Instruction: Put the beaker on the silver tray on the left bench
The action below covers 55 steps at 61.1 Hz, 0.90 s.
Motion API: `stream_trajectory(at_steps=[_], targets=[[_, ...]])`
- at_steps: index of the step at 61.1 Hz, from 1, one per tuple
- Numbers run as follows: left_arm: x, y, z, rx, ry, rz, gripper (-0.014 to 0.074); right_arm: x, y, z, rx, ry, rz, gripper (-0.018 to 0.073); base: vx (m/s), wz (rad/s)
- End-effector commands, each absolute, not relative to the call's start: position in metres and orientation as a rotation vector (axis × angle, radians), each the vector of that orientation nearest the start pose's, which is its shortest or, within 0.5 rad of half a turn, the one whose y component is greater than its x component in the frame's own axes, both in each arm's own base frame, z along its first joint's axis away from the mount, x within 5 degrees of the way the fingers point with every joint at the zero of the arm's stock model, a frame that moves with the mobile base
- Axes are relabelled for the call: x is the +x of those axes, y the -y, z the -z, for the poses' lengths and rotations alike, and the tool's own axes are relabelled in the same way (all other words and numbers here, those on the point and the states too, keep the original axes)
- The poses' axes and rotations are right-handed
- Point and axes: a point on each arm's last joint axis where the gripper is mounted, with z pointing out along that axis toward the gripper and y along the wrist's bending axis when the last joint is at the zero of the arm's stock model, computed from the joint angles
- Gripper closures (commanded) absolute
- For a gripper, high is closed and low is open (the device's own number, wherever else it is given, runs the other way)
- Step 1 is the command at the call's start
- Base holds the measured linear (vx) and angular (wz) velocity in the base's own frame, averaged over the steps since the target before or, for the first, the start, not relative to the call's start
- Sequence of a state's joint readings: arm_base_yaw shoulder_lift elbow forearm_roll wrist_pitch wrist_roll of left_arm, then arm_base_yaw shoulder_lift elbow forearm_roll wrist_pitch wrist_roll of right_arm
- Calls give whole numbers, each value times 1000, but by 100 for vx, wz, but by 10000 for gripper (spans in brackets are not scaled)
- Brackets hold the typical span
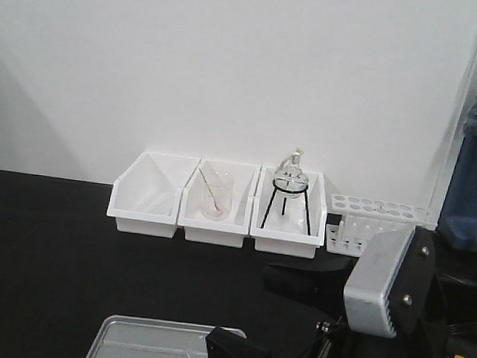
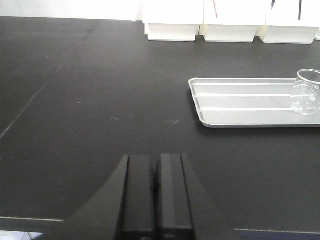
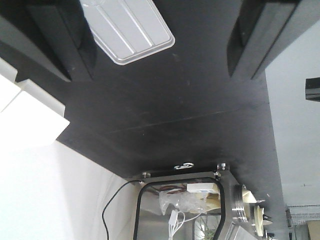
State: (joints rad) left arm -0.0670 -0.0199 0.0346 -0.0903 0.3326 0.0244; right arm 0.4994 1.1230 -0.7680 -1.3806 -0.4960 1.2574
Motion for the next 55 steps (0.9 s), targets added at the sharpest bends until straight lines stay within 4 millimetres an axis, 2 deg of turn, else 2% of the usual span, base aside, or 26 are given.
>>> stream_trajectory(at_steps=[1,10,17,25,33,36,42,46,55], targets=[[55,6,-174,15,-1760,117,595,188,-149,-352,-818,-1502,-717,-20,0,0],[55,6,-174,15,-1760,117,595,186,-147,-354,-805,-1498,-705,-9,0,0],[55,6,-174,15,-1760,117,595,178,-140,-364,-770,-1467,-690,46,0,0],[55,6,-174,15,-1760,117,595,172,-121,-381,-582,-1453,-611,167,0,0],[55,6,-174,15,-1760,117,595,160,-87,-393,-315,-1516,-475,340,0,0],[55,6,-174,15,-1760,117,595,152,-74,-389,-255,-1613,-394,411,0,0],[55,6,-174,15,-1760,117,595,126,-47,-379,-294,-1790,-192,571,0,0],[55,6,-174,15,-1760,117,595,110,-34,-373,-321,-1833,-106,576,0,0],[55,6,-174,15,-1760,117,595,77,-8,-359,-187,-1694,-28,575,0,0]])
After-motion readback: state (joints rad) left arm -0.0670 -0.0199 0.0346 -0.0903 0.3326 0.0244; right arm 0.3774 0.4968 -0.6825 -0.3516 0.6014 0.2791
